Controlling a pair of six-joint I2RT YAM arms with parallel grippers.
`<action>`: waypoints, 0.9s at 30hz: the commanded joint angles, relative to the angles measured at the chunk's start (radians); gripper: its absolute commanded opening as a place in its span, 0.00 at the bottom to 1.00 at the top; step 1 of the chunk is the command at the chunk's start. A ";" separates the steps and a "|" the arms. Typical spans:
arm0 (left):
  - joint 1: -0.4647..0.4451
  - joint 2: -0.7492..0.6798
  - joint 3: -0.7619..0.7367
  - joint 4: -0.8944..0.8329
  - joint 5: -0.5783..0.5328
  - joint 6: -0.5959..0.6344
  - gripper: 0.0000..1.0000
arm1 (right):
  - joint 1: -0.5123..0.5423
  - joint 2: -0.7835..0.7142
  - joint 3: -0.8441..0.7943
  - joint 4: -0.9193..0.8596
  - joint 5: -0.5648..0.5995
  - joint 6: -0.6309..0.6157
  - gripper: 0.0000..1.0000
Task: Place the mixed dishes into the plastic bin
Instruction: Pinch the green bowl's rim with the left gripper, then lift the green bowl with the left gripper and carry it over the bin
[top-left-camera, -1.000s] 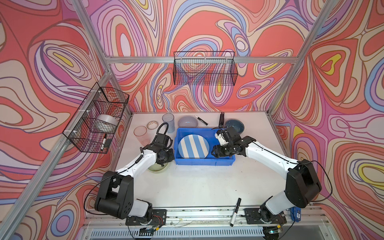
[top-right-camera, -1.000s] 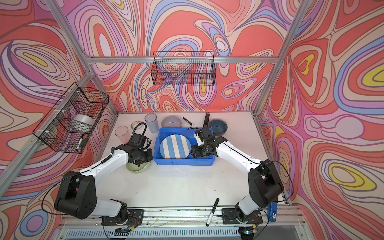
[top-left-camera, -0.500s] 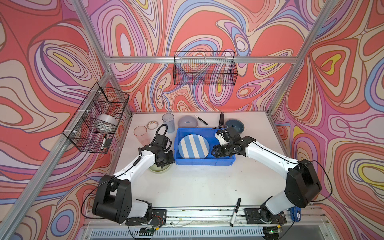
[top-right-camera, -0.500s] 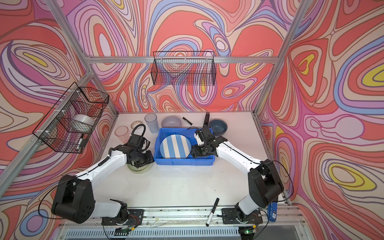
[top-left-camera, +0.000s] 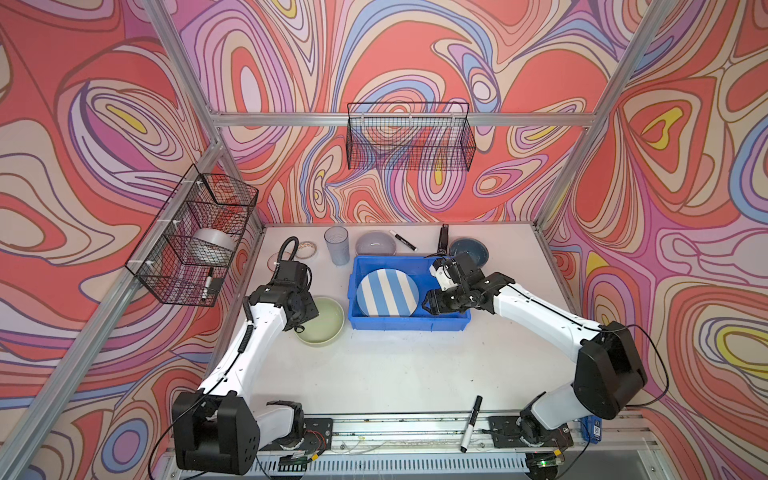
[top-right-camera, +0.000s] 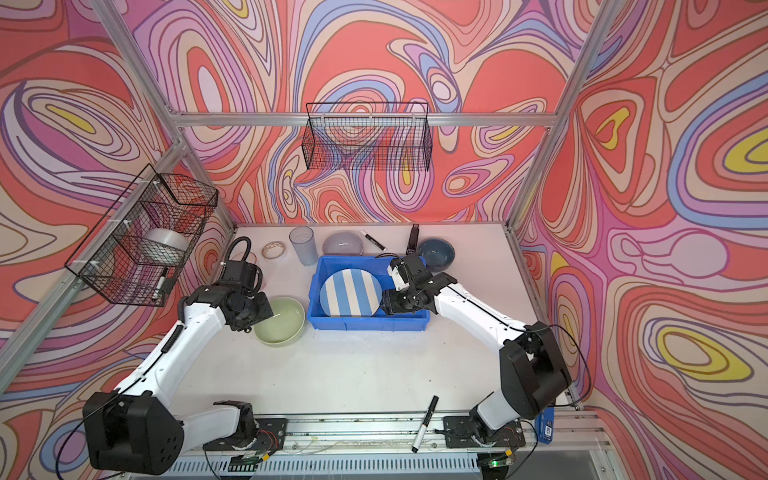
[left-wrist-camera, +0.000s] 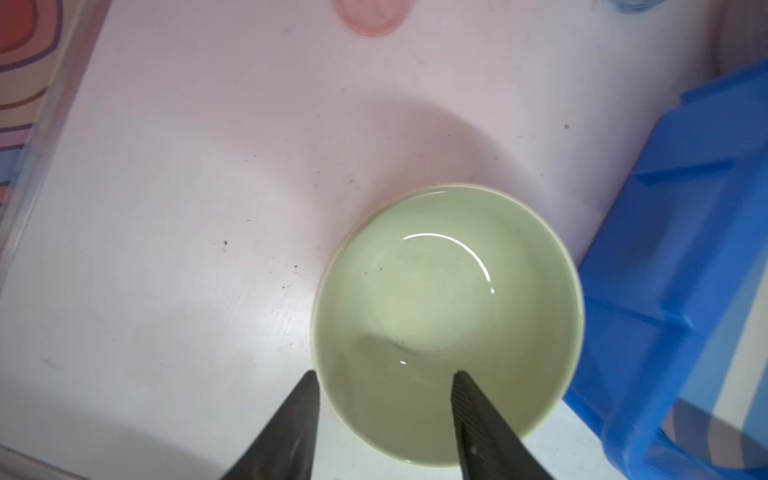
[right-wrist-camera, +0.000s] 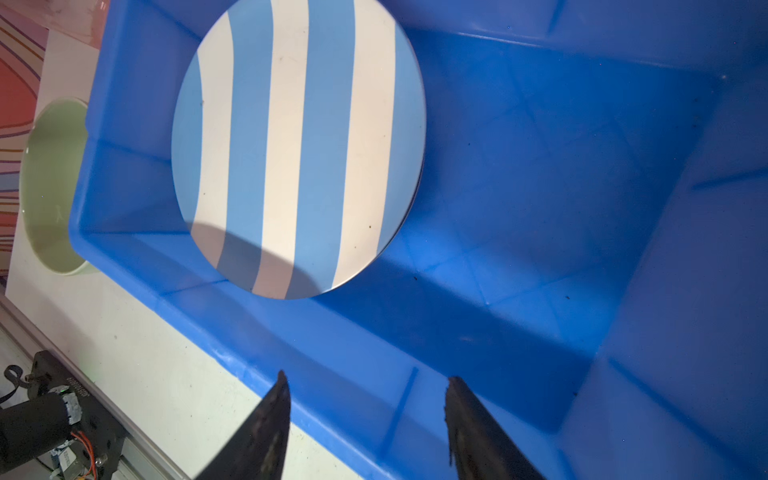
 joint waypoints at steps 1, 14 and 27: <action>0.021 0.018 -0.050 -0.016 -0.078 -0.034 0.55 | -0.005 -0.028 -0.004 -0.008 -0.015 -0.026 0.61; 0.026 0.118 -0.159 0.119 -0.088 -0.048 0.47 | -0.008 -0.054 -0.021 -0.011 -0.002 -0.017 0.61; 0.031 0.168 -0.183 0.185 -0.046 -0.031 0.12 | -0.010 -0.036 -0.001 -0.019 0.005 -0.010 0.62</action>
